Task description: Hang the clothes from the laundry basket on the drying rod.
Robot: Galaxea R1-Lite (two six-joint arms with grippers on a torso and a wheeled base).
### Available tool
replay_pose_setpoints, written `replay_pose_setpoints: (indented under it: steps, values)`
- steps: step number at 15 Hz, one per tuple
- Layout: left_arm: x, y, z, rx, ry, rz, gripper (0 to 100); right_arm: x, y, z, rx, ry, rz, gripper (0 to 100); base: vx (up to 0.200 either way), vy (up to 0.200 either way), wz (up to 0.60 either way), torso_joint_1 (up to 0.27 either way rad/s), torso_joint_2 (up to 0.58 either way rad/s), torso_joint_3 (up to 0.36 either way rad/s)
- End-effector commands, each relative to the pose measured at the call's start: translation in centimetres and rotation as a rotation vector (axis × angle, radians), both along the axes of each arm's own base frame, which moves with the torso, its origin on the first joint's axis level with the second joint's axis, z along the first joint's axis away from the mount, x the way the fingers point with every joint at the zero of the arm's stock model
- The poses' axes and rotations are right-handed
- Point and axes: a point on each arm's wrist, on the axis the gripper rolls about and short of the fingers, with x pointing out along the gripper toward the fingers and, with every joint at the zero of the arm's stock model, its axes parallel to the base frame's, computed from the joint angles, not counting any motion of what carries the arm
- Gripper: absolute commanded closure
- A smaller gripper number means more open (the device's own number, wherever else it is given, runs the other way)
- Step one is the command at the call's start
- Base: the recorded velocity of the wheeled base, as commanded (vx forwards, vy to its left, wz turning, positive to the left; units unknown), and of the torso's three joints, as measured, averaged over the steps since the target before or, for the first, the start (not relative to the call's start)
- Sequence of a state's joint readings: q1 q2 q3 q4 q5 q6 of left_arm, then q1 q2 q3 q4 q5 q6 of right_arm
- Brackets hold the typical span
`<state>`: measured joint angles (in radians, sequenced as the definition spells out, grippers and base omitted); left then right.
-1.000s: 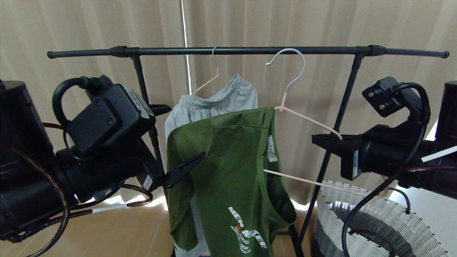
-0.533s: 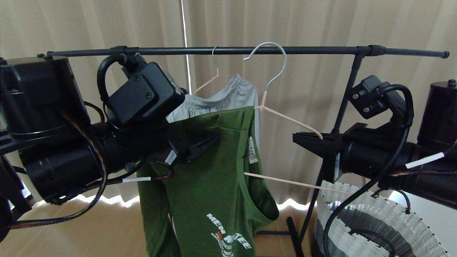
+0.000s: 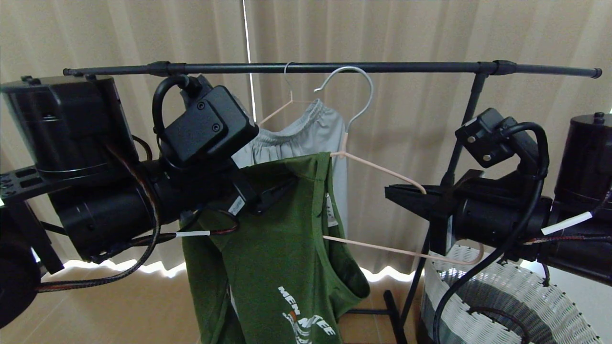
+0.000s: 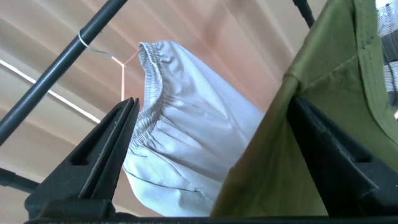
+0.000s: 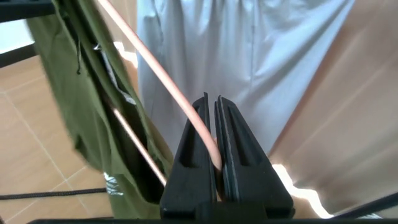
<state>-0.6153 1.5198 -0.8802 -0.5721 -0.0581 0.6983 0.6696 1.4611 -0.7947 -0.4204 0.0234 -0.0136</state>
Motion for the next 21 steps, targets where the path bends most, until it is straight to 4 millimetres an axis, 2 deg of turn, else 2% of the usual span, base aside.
replay_pose_setpoints:
  steps: [1, 2, 16, 17, 21]
  values:
    - [0.02, -0.01, -0.18, 0.003, 0.005, 0.0, 0, -0.05, 0.04, 0.03, 0.001, -0.002, 0.003, 100, 0.0, 0.0, 0.0, 0.0, 0.0, 0.0]
    - [0.01, 0.0, -0.26, 0.005, 0.008, 0.0, 100, -0.07, 0.02, 0.07, 0.002, -0.003, 0.003, 100, 0.0, 0.0, 0.0, 0.0, 0.0, 0.0]
    - [-0.23, 0.25, -0.75, 0.006, 0.013, 0.016, 100, -0.02, 0.02, 0.24, 0.006, -0.008, 0.002, 100, 0.0, 0.0, 0.0, 0.0, 0.0, 0.0]
    - [-0.22, 0.27, -0.75, 0.007, 0.013, 0.022, 100, -0.03, 0.0, 0.16, 0.004, -0.005, 0.0, 0, 0.0, 0.0, 0.0, 0.0, 0.0, 0.0]
    - [-0.06, 0.56, -0.71, 0.01, 0.008, 0.103, 100, -0.07, -0.43, 0.39, 0.008, -0.015, -0.016, 0, 0.0, 0.0, 0.0, 0.0, 0.0, 0.0]
